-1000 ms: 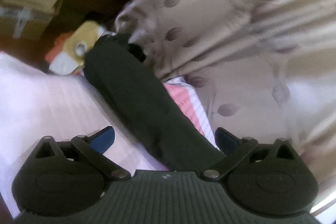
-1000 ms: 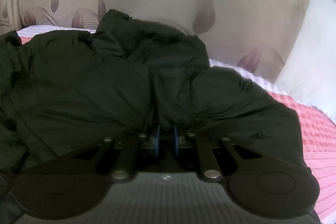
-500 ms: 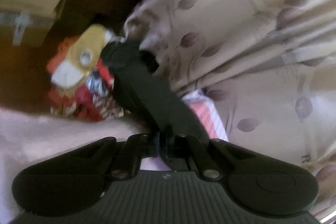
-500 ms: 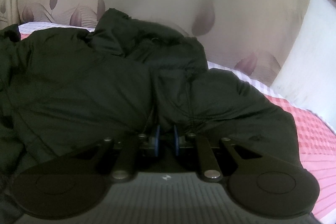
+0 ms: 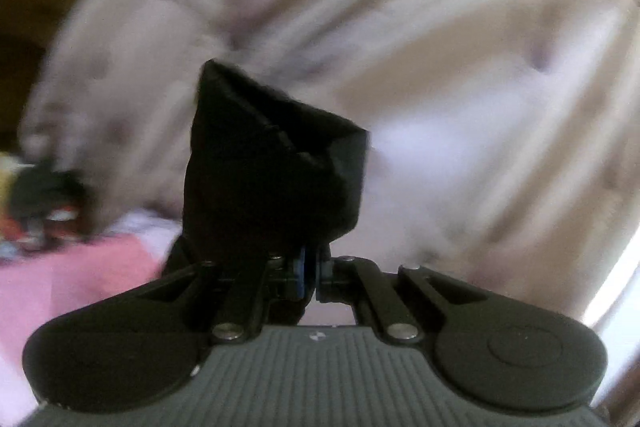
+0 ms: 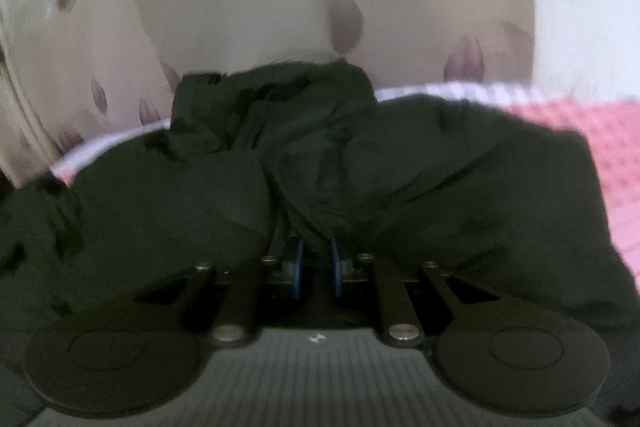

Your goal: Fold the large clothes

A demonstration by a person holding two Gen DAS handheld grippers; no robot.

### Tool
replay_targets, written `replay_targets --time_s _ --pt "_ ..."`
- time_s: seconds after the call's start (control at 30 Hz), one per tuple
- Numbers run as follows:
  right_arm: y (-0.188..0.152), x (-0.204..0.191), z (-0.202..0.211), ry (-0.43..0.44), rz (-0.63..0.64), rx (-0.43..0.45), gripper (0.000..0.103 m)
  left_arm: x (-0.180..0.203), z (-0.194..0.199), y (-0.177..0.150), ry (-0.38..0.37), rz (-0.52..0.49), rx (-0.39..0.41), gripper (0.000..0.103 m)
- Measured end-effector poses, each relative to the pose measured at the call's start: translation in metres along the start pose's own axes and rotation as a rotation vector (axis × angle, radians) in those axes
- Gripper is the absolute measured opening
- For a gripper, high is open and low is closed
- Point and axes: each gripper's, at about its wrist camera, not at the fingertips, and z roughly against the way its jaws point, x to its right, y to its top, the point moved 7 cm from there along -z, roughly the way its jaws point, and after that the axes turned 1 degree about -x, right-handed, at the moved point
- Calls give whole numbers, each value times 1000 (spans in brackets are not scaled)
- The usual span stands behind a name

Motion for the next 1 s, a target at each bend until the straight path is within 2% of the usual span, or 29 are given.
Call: replay_targets --time_s 0.17,0.27,0.37,0.5,0.6,0.7,0.77,0.83,0.87,0.9,0.93,0.97,1.0 --pt "0 13 3 83 -118 12 14 101 -42 -59 -183 -37 -126 3" --pt "0 18 4 114 -159 18 14 147 -66 -111 -257 -83 -212 3" --pt "0 24 5 145 -201 26 14 177 -87 -174 -320 -92 -309 3" --pt "-1 31 6 185 -257 38 14 191 -110 -254 -348 -141 -428 3" --pt "-1 35 6 205 -287 47 14 188 -127 -308 -335 -206 -505 5" --pt "-2 38 7 223 -306 56 14 175 -136 -346 -342 -246 -570 8" --pt "-2 38 7 227 -311 58 14 165 -133 -362 -337 -288 -584 10" --pt "-2 39 7 230 -314 59 14 159 -134 -373 -342 -318 -595 19" --pt "-2 39 8 236 -320 61 15 156 -133 -376 -344 -331 -595 30" --pt "-2 40 9 252 -329 64 19 155 -126 -382 -348 -339 -589 45" --pt "-2 41 10 279 -346 63 23 147 -121 -379 -350 -338 -577 56" --pt "-1 44 11 310 -373 59 24 143 -118 -381 -359 -334 -557 79" --pt "0 47 12 340 -405 53 27 140 -111 -383 -364 -341 -536 95"
